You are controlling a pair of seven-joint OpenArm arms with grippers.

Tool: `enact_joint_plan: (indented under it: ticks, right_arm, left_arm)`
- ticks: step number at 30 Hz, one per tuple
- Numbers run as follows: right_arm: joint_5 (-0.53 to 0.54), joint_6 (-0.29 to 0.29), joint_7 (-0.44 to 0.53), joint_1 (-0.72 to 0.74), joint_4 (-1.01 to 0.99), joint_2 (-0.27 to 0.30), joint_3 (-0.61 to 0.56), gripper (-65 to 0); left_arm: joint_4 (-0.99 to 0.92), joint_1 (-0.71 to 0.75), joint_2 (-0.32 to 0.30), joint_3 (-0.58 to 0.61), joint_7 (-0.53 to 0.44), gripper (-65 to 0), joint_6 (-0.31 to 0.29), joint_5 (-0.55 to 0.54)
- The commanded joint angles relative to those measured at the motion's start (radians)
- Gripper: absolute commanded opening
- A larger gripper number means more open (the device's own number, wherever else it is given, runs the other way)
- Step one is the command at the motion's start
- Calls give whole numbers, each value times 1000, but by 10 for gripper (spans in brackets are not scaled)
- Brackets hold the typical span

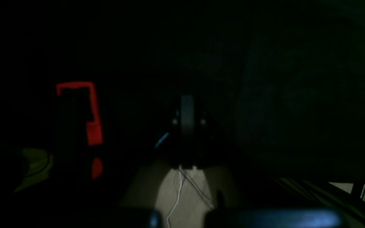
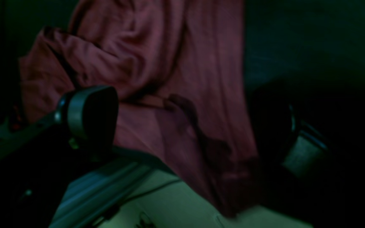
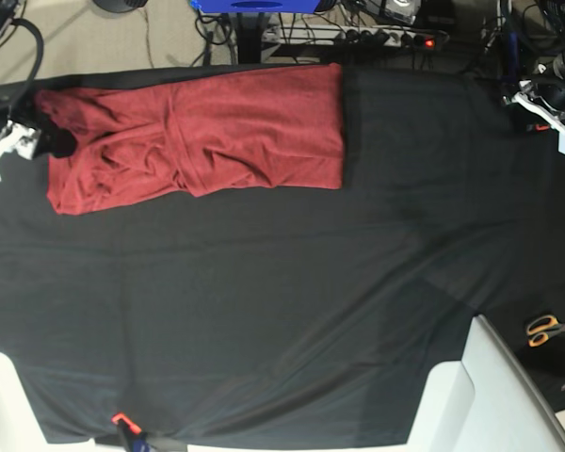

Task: Fold the T-shirt properly
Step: 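Grasp the red strip's end with the right gripper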

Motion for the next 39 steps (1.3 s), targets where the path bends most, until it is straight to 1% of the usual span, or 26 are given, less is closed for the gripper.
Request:
enact_joint_plan:
  ticks: [1,3,5,8,9,13,14,15,17,20,22,24,27,36,39]
  right_arm:
    - [-13,-7,-38,-5,-4,-17,-23,-30]
    - [13,-7,-63,-6,-4,-22,-54,-30]
    - [36,-7,-67,-6,-4,-34,-80,-30]
    - [39,-7,-70,-9,-4,-42,-93,-36]
    - [37,-7,-70,-11,-4,-42,-94,-53]
    - [36,-7,-70,-29,-4,-39,-96,-200]
    - [36,-7,-70,-31,-4,-33,-96,-225]
    - [36,-7,-70,-31,-4,-25,-97,-233]
    - [33,-7,-66,-31,-4,-17,-97,-221]
    - [-24,-7,-66,-25,-4,-5,-97,-218]
    - [-53,-7,-66,-22,-4,-7,-96,-218]
    - [-70,-7,-69,-15,-4,-22,-96,-218]
    - [-70,-7,-70,-11,-4,-36,-97,-221]
    - [-70,-7,-74,-9,-4,-37,-97,-222]
    - [-70,-7,-100,-9,-4,-48,-97,-222]
  left_arm:
    - [12,2,-19,-7,-16,-650,-1,-13]
    - [12,4,-19,-7,-16,-650,-1,-13]
    - [12,4,-19,-7,-16,-650,-1,-13]
    - [12,4,-19,-7,-16,-650,-1,-13]
    - [12,4,-19,-7,-16,-650,-1,-13]
    - [12,4,-19,-7,-16,-650,-1,-13]
    - [12,4,-19,-7,-16,-650,-1,-13]
    - [12,2,-19,-7,-16,-650,-1,-13]
    - [12,2,-19,-7,-16,-650,-1,-13]
    - [12,2,-19,-7,-16,-650,-1,-13]
    - [12,2,-19,-7,-16,-650,-1,-13]
    - [12,2,-19,-7,-16,-650,-1,-13]
    - [12,2,-19,-7,-16,-650,-1,-13]
    - [12,4,-19,-7,-16,-650,-1,-13]
    - [12,4,-19,-7,-16,-650,-1,-13]
